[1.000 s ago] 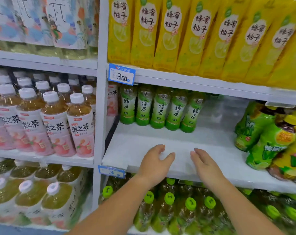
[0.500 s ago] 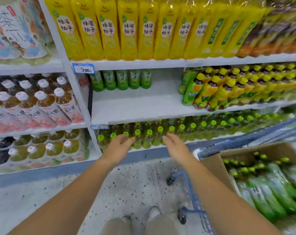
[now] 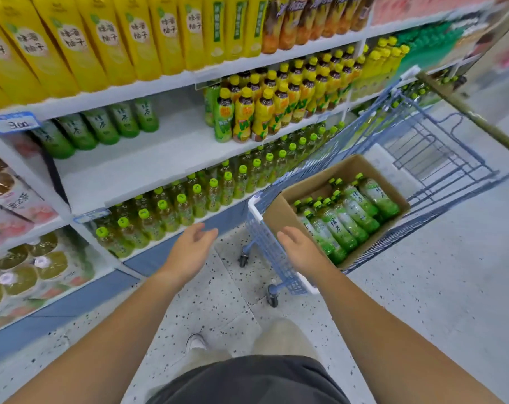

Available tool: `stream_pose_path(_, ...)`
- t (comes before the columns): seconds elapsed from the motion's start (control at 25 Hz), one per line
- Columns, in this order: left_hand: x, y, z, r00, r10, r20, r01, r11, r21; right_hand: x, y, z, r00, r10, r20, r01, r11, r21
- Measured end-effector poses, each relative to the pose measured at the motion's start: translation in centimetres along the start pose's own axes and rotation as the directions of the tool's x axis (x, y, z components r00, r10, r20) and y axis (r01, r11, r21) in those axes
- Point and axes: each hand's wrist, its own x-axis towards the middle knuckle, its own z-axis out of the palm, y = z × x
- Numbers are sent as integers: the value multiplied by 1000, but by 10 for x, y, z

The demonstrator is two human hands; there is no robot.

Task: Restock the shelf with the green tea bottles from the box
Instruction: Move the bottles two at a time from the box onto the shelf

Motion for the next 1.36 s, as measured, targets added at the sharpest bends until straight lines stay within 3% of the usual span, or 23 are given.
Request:
stream_pose_path(0.4, 36, 54, 184, 985, -49, 168, 39, 998, 58, 19, 100, -136, 988, 149, -35, -148, 989, 27)
stream_pose_path(0.72, 107, 104, 329, 968, -147, 202, 141, 989, 42, 108, 160, -274, 986, 166, 4, -164, 978, -126)
stream_pose_path(1.0, 205, 120, 435, 944, -201, 263, 201, 979, 29, 202, 200, -345, 981, 192, -38, -195, 943, -268)
stream_pose_path(1.2, 274, 119, 486, 973, -145, 180, 108, 974, 200, 269, 232, -372, 980, 145, -139, -189, 899, -395)
stream_pose_path(1.36, 327, 119, 504, 996, -73, 50, 35, 846, 532, 311, 254, -378, 982, 119, -144, -177, 837, -517)
